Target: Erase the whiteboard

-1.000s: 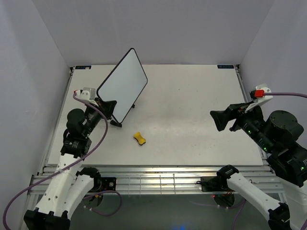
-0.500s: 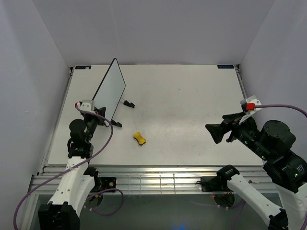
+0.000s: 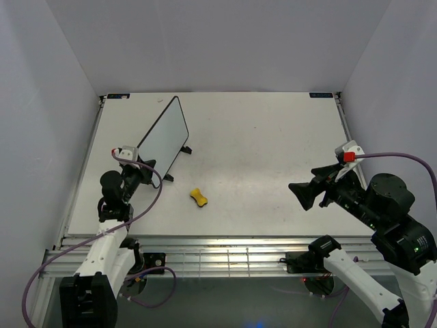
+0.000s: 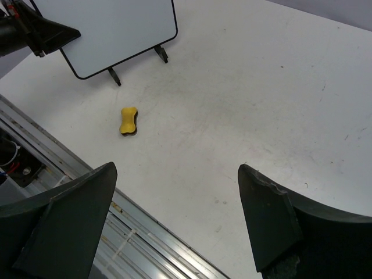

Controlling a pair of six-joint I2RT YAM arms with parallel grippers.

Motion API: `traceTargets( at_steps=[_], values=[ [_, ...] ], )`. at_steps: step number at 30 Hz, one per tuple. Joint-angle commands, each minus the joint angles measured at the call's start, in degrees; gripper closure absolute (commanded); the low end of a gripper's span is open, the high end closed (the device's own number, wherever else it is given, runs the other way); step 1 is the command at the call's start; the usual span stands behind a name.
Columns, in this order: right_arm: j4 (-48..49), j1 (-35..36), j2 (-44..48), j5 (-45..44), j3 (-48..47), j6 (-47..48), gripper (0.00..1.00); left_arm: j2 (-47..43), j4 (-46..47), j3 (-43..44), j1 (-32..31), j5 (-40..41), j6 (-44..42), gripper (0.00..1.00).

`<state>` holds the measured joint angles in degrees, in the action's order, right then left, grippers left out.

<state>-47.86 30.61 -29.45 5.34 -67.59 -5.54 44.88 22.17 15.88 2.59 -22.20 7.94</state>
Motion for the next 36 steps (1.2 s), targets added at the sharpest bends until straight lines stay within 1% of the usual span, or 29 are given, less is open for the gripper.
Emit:
traceTargets(
  at_steps=[1,6,9,17,20,25,30,31,32,33,35,36],
  values=[
    [3.7,0.2,0.2,2.2,-0.3,0.9,0.10,0.6,5.6,1.8,0.7,-2.0,-1.9,1.00],
    [3.7,0.2,0.3,2.5,-0.3,1.0,0.10,1.4,5.3,1.3,1.0,-1.5,-2.1,1.00],
    [4.1,0.2,0.2,3.4,0.2,0.9,0.10,2.6,4.1,1.3,1.2,0.3,-3.0,1.00],
    [5.5,0.2,0.9,5.1,2.0,0.9,0.10,4.8,3.3,-0.2,1.2,9.4,-5.6,1.00],
    [5.9,0.2,1.1,6.0,2.5,0.9,0.10,4.9,5.4,-1.4,1.2,10.2,-7.2,1.00],
    [6.2,0.2,1.4,6.9,2.8,0.8,0.10,5.8,5.0,-1.2,1.3,11.2,-7.8,1.00],
    [6.1,0.2,2.0,6.8,2.6,0.9,0.10,7.2,0.9,0.7,1.3,14.5,-6.5,1.00],
    [6.0,0.2,2.2,6.8,2.4,0.9,0.10,7.5,0.2,1.2,1.3,14.5,-5.3,0.99],
    [6.0,0.2,2.3,6.8,2.0,1.0,0.10,7.8,-1.3,1.6,1.3,14.2,-4.7,0.95],
    [5.8,0.2,2.2,6.7,1.8,1.0,0.10,8.6,-2.1,2.1,1.2,13.8,-4.3,0.95],
    [5.8,0.2,2.3,6.8,1.3,1.1,0.10,9.3,-4.0,3.4,1.2,13.2,-1.3,1.00],
    [5.8,0.2,2.4,7.0,1.1,1.1,0.10,9.6,-4.2,3.5,1.2,12.8,-0.9,1.00]
  ],
)
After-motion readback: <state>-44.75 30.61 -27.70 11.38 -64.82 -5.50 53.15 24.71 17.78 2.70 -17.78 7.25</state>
